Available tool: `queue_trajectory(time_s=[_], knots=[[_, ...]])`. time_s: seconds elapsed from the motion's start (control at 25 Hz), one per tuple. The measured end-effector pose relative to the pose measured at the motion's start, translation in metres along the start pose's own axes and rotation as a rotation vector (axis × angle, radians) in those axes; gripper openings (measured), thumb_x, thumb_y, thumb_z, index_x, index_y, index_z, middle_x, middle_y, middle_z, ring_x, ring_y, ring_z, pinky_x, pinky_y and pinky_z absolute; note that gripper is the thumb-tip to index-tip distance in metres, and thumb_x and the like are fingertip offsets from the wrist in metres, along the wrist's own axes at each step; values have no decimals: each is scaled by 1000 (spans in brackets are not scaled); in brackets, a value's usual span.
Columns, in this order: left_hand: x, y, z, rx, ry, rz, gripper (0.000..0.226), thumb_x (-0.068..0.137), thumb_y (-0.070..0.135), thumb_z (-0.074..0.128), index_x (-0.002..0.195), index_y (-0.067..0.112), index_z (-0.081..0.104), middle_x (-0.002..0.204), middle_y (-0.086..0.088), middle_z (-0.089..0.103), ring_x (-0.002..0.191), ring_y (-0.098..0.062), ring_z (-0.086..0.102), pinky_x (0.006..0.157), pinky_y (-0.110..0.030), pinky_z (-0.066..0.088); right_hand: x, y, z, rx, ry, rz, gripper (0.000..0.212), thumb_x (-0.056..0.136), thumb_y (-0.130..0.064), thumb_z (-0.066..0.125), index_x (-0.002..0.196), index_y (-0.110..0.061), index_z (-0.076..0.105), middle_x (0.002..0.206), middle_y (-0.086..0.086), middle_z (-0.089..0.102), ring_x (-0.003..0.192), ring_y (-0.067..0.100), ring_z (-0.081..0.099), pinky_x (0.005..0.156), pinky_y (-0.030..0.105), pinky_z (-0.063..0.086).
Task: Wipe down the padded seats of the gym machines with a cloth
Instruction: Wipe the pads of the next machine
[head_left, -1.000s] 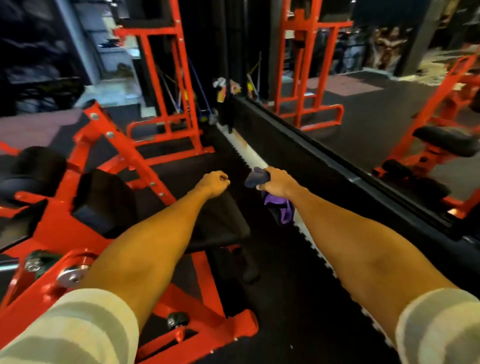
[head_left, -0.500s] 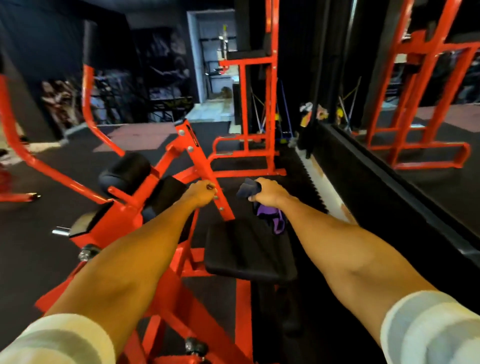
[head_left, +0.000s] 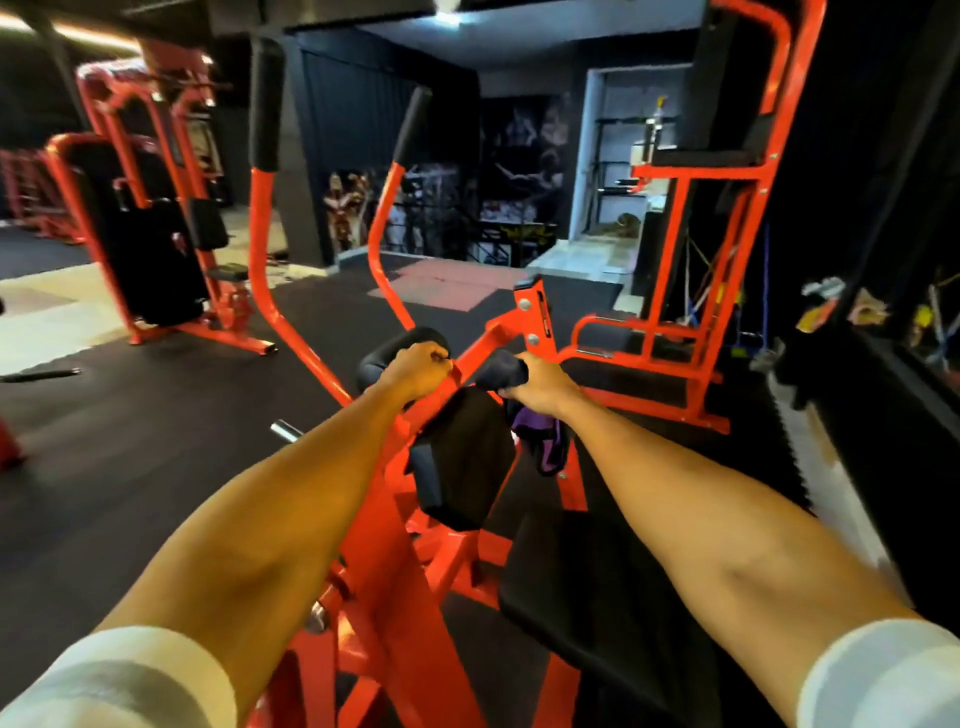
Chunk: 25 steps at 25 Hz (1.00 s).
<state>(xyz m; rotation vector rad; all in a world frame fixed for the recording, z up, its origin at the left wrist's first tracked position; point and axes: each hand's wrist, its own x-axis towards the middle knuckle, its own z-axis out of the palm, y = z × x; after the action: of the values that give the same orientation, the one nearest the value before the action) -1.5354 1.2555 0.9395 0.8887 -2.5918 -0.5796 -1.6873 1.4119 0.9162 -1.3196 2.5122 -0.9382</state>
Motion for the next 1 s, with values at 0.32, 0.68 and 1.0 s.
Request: queue_trajectory(time_s=[0.32,0.68,1.0], knots=[[39,-48,-18,-61,120,-260,31,96,26,60,126,21,69,130,-9,67,119,-32,62,103,-41,49,92,-14,72,87,-104,-156,38,76,-37,78,105,-15,69,109,13,70,105,31,69,73,32,47],[71,-76,13,-27,192,-502,37,97,21,59,133,13,62,125,-16,67,111,-35,64,89,-36,50,178,-12,106,337,-27,-244,51,82,-24,80,122,-24,50,125,7,56,113,32,61,91,45,50],[127,-136,22,-171,113,-586,34,96,19,48,128,20,61,119,-3,62,109,-26,61,86,-32,48,161,-60,203,211,131,-154,74,91,-72,40,154,-33,37,160,7,33,147,34,29,116,52,30]])
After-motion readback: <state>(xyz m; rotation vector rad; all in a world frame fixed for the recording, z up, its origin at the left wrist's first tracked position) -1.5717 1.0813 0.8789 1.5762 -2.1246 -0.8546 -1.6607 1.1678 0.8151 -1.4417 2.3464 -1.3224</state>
